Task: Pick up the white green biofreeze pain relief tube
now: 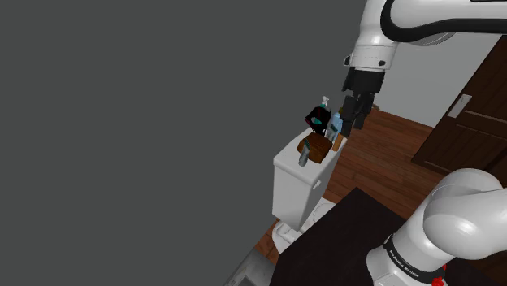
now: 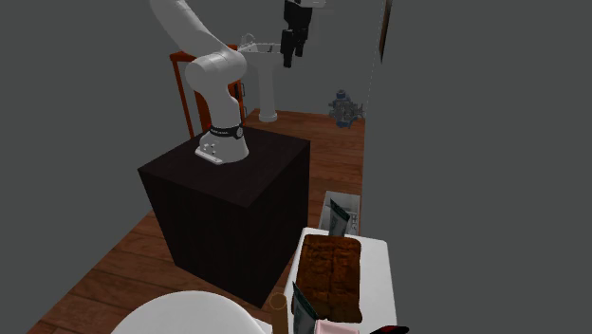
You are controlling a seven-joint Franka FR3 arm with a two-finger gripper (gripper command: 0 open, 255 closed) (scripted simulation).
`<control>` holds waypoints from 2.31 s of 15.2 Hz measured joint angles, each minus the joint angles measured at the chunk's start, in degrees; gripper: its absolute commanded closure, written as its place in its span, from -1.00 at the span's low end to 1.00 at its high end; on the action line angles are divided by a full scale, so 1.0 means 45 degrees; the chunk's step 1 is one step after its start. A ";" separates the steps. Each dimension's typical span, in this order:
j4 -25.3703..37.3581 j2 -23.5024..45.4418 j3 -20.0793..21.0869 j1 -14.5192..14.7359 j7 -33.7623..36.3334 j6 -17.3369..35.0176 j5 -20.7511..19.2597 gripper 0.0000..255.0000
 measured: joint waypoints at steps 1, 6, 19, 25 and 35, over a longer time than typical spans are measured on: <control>0.0000 0.0000 0.0000 0.0000 0.0000 0.0000 0.0000 -1.00; 0.0129 0.1733 -0.0240 -0.0417 0.0326 0.1371 -0.0116 -1.00; 0.2146 0.7736 -0.1070 -0.1457 0.1570 0.4700 0.0040 -1.00; 0.3827 1.0561 -0.1552 -0.1934 0.1982 0.5514 0.0386 -1.00; 0.7046 1.5007 -0.2203 -0.2991 0.2562 0.6133 0.1279 -1.00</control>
